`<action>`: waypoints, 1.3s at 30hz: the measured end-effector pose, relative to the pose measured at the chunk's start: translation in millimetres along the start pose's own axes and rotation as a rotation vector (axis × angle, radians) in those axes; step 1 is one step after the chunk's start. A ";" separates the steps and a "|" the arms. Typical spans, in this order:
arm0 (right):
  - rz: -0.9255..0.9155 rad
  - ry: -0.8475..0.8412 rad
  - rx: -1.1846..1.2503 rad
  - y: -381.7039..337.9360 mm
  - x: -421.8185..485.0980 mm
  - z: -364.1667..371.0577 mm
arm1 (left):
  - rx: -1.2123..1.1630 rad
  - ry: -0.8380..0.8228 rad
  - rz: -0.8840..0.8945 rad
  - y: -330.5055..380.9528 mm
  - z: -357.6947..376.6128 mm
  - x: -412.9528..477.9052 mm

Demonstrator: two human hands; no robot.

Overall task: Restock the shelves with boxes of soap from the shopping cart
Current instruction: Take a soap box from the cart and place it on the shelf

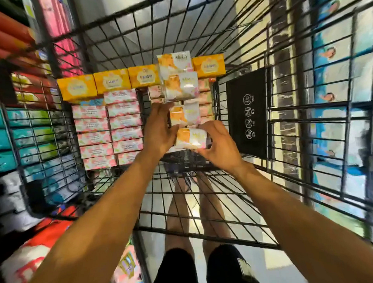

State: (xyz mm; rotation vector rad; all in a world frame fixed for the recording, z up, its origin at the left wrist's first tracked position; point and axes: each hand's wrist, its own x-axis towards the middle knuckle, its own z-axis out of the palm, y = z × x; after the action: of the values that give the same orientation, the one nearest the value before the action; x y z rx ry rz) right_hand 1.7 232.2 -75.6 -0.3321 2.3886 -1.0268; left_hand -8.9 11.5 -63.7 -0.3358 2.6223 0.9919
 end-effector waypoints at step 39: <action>-0.543 -0.606 0.396 -538.3 -138.9 -47.0 | -1.244 1.070 -0.253 49.9 -322.0 -524.1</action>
State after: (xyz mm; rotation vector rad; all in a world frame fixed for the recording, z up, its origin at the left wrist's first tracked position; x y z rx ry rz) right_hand 103.5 -50.3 394.6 -1.0120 1.5396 -1.3591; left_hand 390.9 -113.6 389.4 -1.8005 2.0235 2.7616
